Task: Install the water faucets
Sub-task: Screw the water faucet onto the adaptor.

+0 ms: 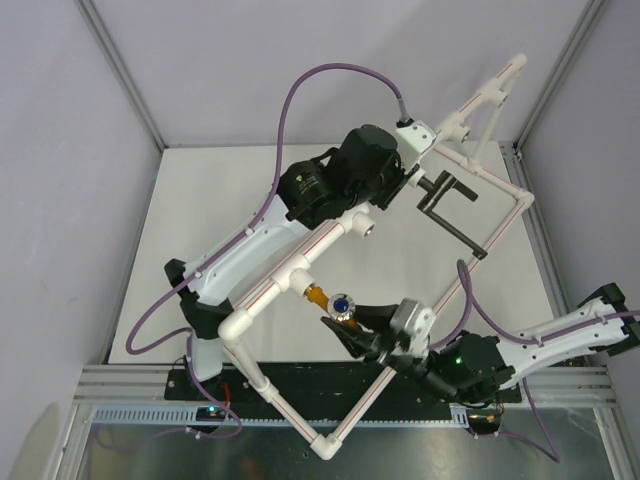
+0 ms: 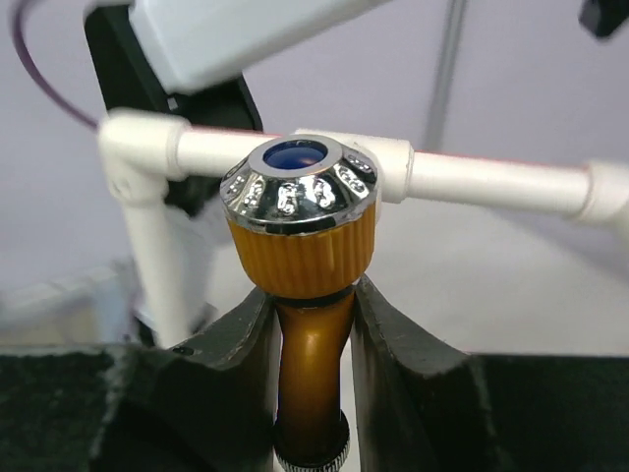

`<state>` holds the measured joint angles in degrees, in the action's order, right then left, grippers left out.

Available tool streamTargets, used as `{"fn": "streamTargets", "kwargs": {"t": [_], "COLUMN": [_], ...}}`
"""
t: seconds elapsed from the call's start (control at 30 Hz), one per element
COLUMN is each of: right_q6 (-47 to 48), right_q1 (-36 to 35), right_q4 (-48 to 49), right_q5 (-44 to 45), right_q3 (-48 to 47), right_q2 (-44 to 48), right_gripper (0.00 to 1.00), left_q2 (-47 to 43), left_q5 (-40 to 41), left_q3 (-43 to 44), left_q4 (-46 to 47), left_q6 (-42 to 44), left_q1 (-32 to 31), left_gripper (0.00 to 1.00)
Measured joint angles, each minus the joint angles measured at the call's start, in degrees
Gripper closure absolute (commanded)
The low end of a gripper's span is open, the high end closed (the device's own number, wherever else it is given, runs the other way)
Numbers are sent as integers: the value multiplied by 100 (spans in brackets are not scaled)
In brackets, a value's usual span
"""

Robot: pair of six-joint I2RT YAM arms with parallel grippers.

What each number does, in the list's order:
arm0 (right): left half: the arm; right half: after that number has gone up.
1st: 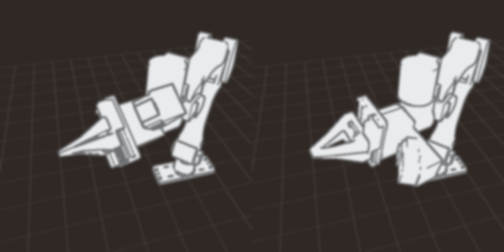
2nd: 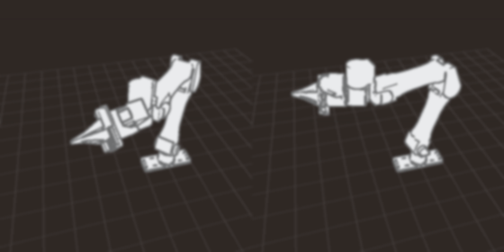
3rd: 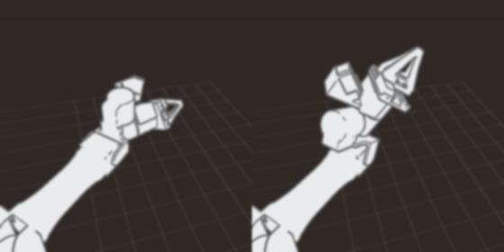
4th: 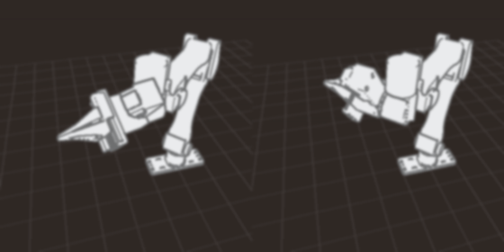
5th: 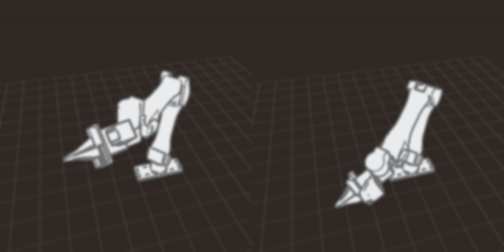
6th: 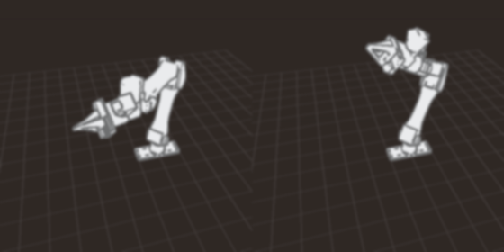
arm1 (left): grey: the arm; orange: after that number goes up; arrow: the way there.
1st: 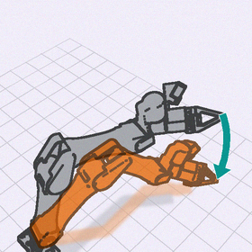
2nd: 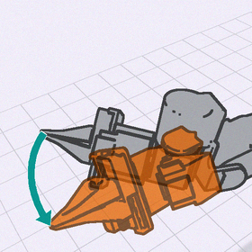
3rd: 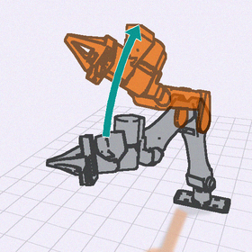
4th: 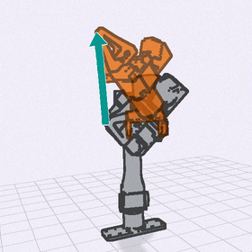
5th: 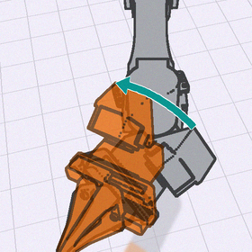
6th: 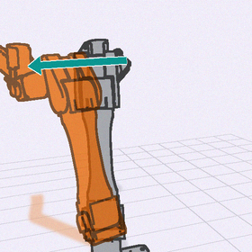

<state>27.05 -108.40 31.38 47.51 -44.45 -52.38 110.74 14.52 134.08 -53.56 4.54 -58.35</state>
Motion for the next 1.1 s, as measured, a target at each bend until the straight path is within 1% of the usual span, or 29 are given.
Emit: {"fn": "streamTargets", "kwargs": {"t": [0.13,0.17,0.23,0.33,0.37,0.4,0.47,0.5,0.57,0.63,0.7,0.77,0.9,1.0,1.1], "right_q6": [-2483,-2966,-4325,-6596,-7350,-7995,-8815,-9108,-9464,-9643,-9652,-9576,-9348,-9051,-8520], "right_q1": [275,326,417,538,588,632,688,706,728,761,822,841,839,841,841], "right_q4": [485,498,459,155,61,7,-17,-22,11,205,426,529,439,-59,-826], "right_q5": [-37,-31,109,225,214,188,116,94,44,127,190,221,264,413,662], "right_q3": [319,345,389,468,520,577,686,723,782,844,874,920,1102,1143,1128], "right_q2": [157,179,232,363,413,459,525,549,588,704,901,1102,1528,2063,2660], "right_gripper": [100,100,100,100,97,91,72,58,37,20,7,2,1,1,1], "left_q2": [9,9,7,7,7,9,13,15,15,-7,-13,-9,-11,-13,-13], "left_q5": [22,26,26,24,26,26,26,28,28,24,20,20,22,24,26], "left_q3": [-2,-2,-2,-4,-4,-7,-9,-9,-11,-11,-11,-13,-15,-15,-20], "left_q4": [11,9,9,15,20,26,42,48,48,13,9,17,13,11,11], "left_q6": [17,22,26,28,28,28,31,28,28,20,15,11,11,11,11], "left_q1": [7,11,15,15,15,15,15,15,13,11,11,11,7,7,7], "left_gripper": [98,98,98,98,98,98,98,98,98,98,98,98,97,97,97]}}
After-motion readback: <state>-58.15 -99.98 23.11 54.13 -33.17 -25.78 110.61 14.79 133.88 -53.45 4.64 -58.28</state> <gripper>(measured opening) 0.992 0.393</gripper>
